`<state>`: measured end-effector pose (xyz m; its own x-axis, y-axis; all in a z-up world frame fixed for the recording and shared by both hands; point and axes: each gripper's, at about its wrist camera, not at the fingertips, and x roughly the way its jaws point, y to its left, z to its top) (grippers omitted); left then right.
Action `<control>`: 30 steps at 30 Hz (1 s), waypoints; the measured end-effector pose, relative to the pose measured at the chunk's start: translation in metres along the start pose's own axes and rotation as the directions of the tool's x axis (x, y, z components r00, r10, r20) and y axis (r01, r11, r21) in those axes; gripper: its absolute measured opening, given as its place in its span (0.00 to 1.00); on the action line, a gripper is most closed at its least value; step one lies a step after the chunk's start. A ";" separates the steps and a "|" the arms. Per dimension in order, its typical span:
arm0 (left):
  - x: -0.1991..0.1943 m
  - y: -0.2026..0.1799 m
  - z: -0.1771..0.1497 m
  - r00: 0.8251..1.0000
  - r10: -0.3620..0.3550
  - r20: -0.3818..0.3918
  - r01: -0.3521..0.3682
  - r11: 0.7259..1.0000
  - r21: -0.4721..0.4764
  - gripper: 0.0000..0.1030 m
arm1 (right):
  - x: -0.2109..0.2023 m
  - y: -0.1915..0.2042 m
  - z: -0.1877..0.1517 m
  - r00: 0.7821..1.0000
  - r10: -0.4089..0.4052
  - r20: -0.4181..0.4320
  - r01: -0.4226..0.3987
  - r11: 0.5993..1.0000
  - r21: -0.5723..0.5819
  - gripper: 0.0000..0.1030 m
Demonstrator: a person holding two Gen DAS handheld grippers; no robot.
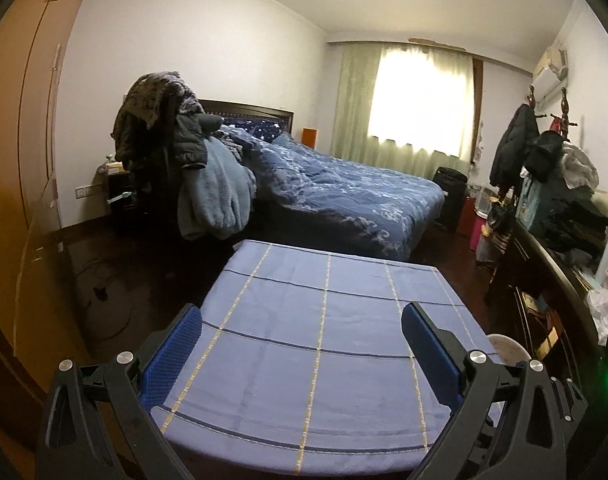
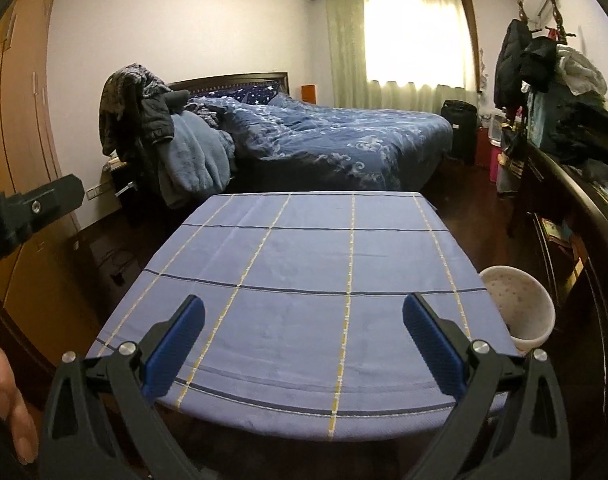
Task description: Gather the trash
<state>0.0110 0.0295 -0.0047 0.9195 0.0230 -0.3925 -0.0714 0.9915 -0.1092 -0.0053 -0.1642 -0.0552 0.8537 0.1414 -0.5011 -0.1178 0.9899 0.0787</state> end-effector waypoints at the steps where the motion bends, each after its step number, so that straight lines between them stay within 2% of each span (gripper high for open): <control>1: 0.000 -0.001 -0.001 1.000 -0.004 -0.001 0.004 1.000 0.000 0.96 | 0.000 0.000 0.000 1.000 -0.003 0.001 0.003 1.000 0.003 0.97; 4: -0.003 0.000 -0.002 1.000 -0.014 -0.003 0.014 1.000 -0.004 0.96 | -0.002 0.000 -0.001 1.000 -0.010 0.000 0.010 1.000 0.010 0.97; 16: -0.013 0.005 -0.002 0.999 0.032 0.023 -0.032 0.999 -0.006 0.96 | -0.013 -0.001 0.002 0.997 -0.054 0.049 0.053 0.998 0.015 0.97; 30: -0.031 0.004 0.000 0.998 0.041 0.058 -0.041 0.999 0.000 0.96 | -0.051 -0.011 0.016 0.977 -0.134 0.166 0.128 0.991 0.045 0.97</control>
<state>-0.0181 0.0332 0.0070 0.9366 0.0707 -0.3433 -0.1089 0.9897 -0.0934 -0.0398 -0.1829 -0.0169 0.9341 0.0039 -0.3569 0.0158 0.9985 0.0524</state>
